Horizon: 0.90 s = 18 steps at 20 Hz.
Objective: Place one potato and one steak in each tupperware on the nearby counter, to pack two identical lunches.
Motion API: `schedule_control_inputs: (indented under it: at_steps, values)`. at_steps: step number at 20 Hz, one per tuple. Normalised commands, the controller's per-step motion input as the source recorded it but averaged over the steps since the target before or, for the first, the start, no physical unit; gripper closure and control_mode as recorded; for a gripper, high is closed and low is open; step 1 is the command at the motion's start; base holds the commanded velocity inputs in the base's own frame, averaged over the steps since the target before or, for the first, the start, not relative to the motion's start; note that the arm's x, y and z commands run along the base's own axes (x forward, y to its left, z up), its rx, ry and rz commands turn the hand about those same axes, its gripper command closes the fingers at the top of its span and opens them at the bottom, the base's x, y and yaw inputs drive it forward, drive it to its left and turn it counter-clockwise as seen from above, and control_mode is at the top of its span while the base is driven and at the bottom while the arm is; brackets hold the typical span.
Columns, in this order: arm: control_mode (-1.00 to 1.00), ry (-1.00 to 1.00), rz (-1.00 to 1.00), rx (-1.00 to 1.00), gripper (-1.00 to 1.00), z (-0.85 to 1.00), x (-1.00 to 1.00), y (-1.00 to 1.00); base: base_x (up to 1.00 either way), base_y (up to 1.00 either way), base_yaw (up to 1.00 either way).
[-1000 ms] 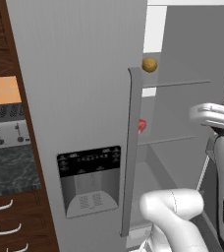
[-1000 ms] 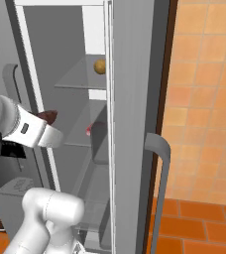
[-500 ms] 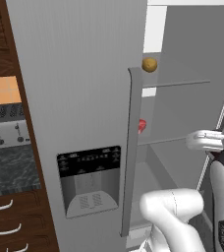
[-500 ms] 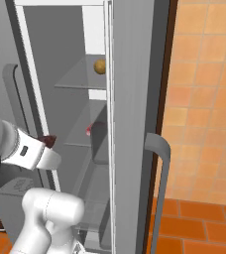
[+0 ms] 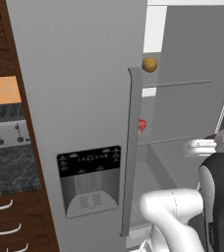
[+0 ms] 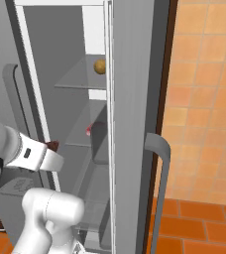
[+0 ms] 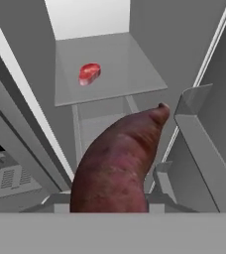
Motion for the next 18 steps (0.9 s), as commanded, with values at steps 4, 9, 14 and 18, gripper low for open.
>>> schedule_control_inputs:
  at_steps: [4,9,14,18]
  values:
    - [-1.00,0.00,0.00,0.00,1.00,-0.06,-0.03,0.00,0.00,0.00,0.00]
    - [1.00,0.00,0.00,0.00,1.00,-0.08,-0.24,0.00,-0.30,0.02,0.00]
    - [1.00,0.00,0.00,0.00,1.00,0.00,0.00,0.00,-0.54,0.64,0.04]
    - [1.00,0.00,0.00,0.00,1.00,0.00,0.00,0.00,-0.37,1.00,0.15]
